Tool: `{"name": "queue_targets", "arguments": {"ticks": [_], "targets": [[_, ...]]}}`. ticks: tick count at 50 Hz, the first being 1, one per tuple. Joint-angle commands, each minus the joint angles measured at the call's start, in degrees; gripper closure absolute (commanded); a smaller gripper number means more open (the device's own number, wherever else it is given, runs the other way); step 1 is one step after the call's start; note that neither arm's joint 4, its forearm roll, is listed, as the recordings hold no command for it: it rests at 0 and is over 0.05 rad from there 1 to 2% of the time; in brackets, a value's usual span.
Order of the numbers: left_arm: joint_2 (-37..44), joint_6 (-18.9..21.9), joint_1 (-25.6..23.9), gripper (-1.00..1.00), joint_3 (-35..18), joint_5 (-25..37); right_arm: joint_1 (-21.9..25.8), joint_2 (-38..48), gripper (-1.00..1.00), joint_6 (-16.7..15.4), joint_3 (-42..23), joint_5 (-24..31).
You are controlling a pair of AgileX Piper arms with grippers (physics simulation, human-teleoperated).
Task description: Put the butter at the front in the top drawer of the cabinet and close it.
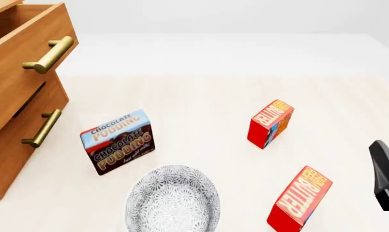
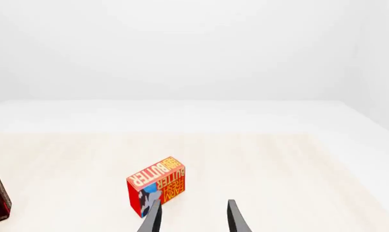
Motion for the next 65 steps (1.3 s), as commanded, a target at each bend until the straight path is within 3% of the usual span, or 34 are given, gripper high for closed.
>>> {"name": "queue_targets", "arguments": {"ticks": [1, 18, 42, 65], "targets": [[5.1, 0.5, -1.0, -1.00, -8.6, 6.6, 0.0, -0.1, -1.00, 0.0, 0.0, 0.1], [12.8, -0.5, -1.9, -1.00, -18.0, 13.6, 0.0, -0.1, -1.00, 0.0, 0.0, 0.1], [21.8, -1.5, -1.8, -1.00, -20.9, 14.5, 0.0, -0.1, -1.00, 0.1, 0.0, 0.1], [23.3, -2.6, 1.0, -1.00, -18.7, 11.3, 0.0, -0.1, -1.00, 0.0, 0.0, 0.1]]}}
